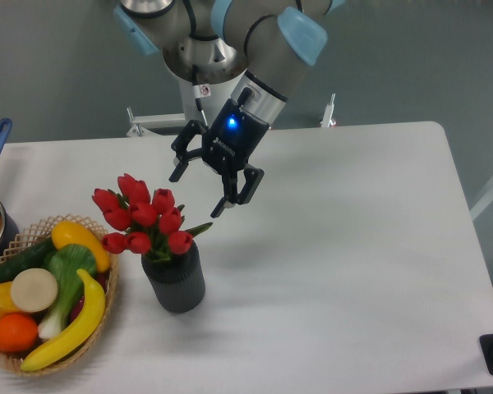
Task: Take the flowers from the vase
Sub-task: 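Move the open gripper toward the red tulip stems above the black vase, then lower the gripper around the tulip stems and close on them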
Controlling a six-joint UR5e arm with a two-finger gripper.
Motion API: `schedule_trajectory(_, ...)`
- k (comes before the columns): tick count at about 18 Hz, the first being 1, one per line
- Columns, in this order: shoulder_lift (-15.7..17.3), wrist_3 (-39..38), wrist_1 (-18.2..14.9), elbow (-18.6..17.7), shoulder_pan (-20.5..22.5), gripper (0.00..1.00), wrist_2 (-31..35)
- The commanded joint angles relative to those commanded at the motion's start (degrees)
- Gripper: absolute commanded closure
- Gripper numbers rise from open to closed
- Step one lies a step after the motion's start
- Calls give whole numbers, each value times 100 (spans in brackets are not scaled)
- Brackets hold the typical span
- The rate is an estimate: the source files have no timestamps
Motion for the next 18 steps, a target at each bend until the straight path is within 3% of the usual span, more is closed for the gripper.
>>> schedule_trajectory(16, -458, -298, 124, 97, -413, 0, -35)
schedule_trajectory(18, -510, -299, 325, 105, -466, 0, -18)
